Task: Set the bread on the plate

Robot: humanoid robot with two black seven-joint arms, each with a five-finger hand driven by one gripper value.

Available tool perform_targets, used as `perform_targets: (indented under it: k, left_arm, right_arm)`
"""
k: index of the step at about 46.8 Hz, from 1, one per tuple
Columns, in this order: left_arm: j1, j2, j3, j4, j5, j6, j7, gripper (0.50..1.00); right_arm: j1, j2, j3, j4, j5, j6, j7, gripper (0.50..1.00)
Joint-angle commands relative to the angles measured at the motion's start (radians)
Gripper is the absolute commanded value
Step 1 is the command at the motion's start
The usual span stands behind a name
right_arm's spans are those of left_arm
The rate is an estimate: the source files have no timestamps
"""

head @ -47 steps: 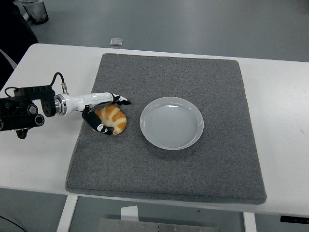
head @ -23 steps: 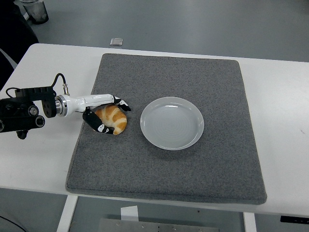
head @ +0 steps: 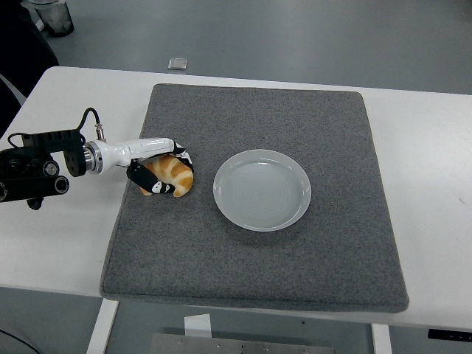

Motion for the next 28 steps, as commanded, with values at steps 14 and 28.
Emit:
perform_targets:
  k: [14, 28]
  left_arm:
    - [-0.002, 0.0, -0.003, 0.025, 0.0, 0.023, -0.001, 0.5]
    - [-0.003, 0.0, -0.003, 0.039, 0.0, 0.049, -0.011, 0.5]
  right_arm:
    - [0.0, 0.0, -0.001, 0.0, 0.0, 0.001, 0.001, 0.952]
    - [0.0, 0.0, 0.001, 0.0, 0.0, 0.0, -0.001, 0.952]
